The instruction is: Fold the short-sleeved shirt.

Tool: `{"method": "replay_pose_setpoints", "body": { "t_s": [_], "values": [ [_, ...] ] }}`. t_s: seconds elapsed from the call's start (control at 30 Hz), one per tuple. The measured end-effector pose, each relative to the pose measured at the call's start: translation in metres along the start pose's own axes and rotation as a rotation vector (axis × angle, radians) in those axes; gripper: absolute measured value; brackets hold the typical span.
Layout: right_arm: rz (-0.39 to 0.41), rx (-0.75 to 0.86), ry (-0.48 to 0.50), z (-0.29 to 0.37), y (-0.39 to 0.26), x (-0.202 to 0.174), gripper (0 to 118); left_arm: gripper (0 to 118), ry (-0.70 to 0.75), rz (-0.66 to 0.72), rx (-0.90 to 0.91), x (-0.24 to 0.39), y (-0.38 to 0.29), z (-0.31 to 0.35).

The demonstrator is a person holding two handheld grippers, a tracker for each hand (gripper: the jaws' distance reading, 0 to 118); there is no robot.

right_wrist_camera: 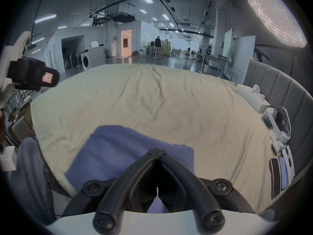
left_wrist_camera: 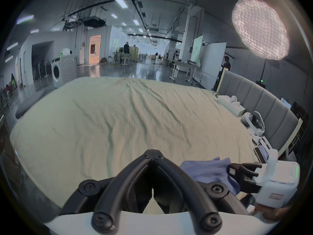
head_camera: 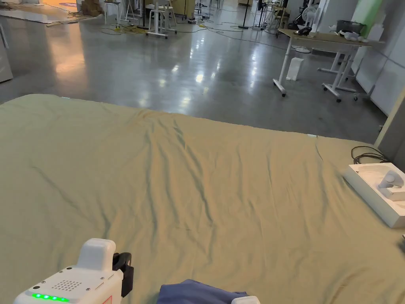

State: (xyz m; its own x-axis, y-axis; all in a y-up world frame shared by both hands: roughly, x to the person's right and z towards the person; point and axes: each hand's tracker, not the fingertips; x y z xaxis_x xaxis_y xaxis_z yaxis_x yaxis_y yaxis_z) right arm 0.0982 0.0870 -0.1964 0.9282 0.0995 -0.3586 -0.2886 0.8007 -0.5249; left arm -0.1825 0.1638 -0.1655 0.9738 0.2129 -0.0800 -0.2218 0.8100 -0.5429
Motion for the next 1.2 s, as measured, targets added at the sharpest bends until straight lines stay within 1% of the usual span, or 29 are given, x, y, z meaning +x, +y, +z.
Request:
{"method": "replay_pose_setpoints", "body": {
  "t_s": [0.07, 0.17, 0.2, 0.23, 0.27, 0.3, 0.33, 0.4, 0.47, 0.53, 0.63, 0.67, 0.73, 0.83, 0.9, 0.97, 1.07, 1.2],
  "values": [
    [0.012, -0.023, -0.042, -0.009, -0.006, 0.003, 0, 2, -0.018, 0.019, -0.031, -0.004, -0.005, -0.001],
    [-0.021, -0.062, -0.061, -0.02, -0.013, 0.014, 0, 3, -0.086, 0.05, -0.112, -0.011, -0.013, -0.005],
    [-0.026, -0.066, -0.071, -0.022, -0.015, 0.017, 0, 7, -0.109, 0.062, -0.136, -0.013, -0.014, -0.008],
    [-0.033, -0.071, -0.075, -0.022, -0.016, 0.02, 0, 16, -0.137, 0.082, -0.162, -0.016, -0.015, -0.012],
    [-0.044, -0.078, -0.076, -0.023, -0.018, 0.023, 0, 37, -0.169, 0.1, -0.207, -0.019, -0.016, -0.016],
    [-0.051, -0.083, -0.075, -0.025, -0.019, 0.024, 0, 49, -0.196, 0.114, -0.242, -0.023, -0.016, -0.022],
    [-0.057, -0.087, -0.075, -0.025, -0.021, 0.025, 0, 56, -0.245, 0.144, -0.295, -0.028, -0.017, -0.03],
    [-0.06, -0.089, -0.076, -0.028, -0.023, 0.027, 0, 59, -0.317, 0.212, -0.36, -0.034, -0.02, -0.042],
    [-0.065, -0.091, -0.075, -0.028, -0.023, 0.027, 0, 66, -0.396, 0.313, -0.399, -0.045, -0.024, -0.057],
    [-0.072, -0.093, -0.072, -0.027, -0.023, 0.027, 0, 67, -0.474, 0.409, -0.47, -0.056, -0.03, -0.076],
    [-0.076, -0.097, -0.068, -0.028, -0.023, 0.029, 0, 67, -0.559, 0.499, -0.586, -0.067, -0.043, -0.103],
    [-0.075, -0.098, -0.067, -0.028, -0.023, 0.029, 0, 67, -0.559, 0.507, -0.604, -0.069, -0.047, -0.109],
    [-0.075, -0.1, -0.066, -0.028, -0.023, 0.03, 0, 67, -0.624, 0.556, -0.636, -0.074, -0.058, -0.122],
    [-0.08, -0.103, -0.064, -0.028, -0.023, 0.031, 0, 67, -0.646, 0.624, -0.69, -0.071, -0.071, -0.133],
    [-0.081, -0.105, -0.065, -0.028, -0.023, 0.031, 0, 67, -0.764, 0.659, -0.676, -0.067, -0.078, -0.14],
    [-0.084, -0.107, -0.065, -0.028, -0.023, 0.031, 0, 67, -0.824, 0.673, -0.666, -0.058, -0.084, -0.143],
    [-0.085, -0.111, -0.067, -0.028, -0.023, 0.031, 0, 67, -0.801, 0.617, -0.661, -0.041, -0.084, -0.146],
    [-0.085, -0.116, -0.066, -0.029, -0.022, 0.031, 0, 67, -0.791, 0.603, -0.672, -0.027, -0.082, -0.154]
  ]
}}
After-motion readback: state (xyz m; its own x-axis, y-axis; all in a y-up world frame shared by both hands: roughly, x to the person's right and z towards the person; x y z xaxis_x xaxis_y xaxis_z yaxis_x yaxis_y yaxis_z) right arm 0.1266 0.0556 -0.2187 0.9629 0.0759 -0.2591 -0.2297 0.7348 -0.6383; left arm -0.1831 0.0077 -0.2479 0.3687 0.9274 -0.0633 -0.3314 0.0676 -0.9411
